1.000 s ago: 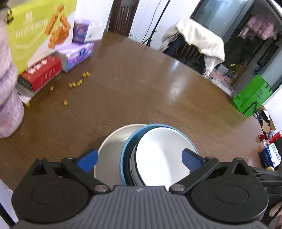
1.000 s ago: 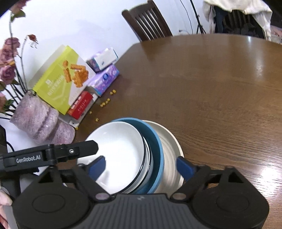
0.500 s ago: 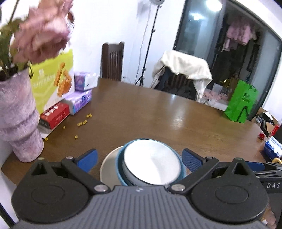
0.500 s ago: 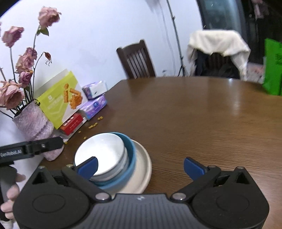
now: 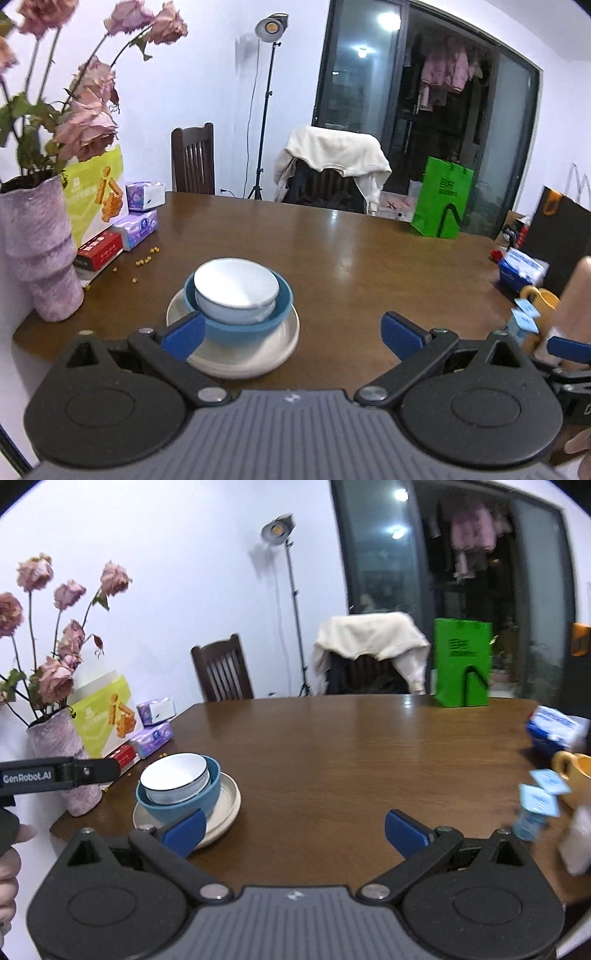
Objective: Organize plates and bowls
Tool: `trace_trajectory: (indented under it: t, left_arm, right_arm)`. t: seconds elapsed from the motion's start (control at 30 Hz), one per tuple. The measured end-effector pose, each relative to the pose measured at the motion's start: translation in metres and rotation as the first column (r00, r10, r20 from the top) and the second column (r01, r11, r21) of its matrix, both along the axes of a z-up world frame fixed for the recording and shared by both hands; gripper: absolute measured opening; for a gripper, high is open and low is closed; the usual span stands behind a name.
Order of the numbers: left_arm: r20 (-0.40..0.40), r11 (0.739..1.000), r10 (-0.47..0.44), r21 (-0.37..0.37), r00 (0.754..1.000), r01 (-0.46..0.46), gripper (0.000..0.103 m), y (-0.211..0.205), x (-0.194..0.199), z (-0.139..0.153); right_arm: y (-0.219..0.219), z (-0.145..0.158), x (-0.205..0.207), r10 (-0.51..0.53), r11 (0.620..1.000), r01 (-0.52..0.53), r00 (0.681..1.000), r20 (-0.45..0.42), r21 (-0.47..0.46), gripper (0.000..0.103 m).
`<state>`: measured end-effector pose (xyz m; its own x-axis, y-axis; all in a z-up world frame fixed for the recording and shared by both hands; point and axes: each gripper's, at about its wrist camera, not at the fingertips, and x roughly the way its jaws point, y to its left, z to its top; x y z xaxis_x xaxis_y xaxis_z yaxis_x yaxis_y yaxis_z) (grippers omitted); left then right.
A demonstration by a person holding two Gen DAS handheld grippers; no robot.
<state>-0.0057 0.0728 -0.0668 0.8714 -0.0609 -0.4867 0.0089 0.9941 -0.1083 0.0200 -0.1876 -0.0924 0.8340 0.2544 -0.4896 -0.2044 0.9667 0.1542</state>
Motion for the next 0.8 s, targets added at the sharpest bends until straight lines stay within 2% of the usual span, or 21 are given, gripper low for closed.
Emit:
trace_trajectory:
  t: [0.17,0.33,0.57,0.8]
  left_arm:
    - [-0.005,0.999,-0.039,0.008,0.999,0.039,0.103,-0.007,-0.05,-0.001]
    - [0.018,1.0,-0.023,0.007,1.0,0.023,0.103,-0.007,-0.089,0.002]
    - [0.037,1.0,-0.029,0.001,0.999,0.029,0.103,-0.005,-0.122,0.008]
    - [0.053,0.999,-0.041,0.002,0.998,0.041,0.103,-0.005,-0.135,0.013]
  right_arm:
    - [-0.016,0.003,-0.067,-0.061,0.998,0.061,0.998,0.023,0.012,0.103]
    - [-0.021,0.006,-0.114,-0.076,0.997,0.076,0.996,0.037,0.008,0.103]
    - [-0.02,0.013,-0.155,-0.089,0.996,0.089,0.994,0.064,0.0,0.103]
    - [-0.018,0.018,-0.174,-0.088,0.996,0.088,0.993,0.079,0.004,0.103]
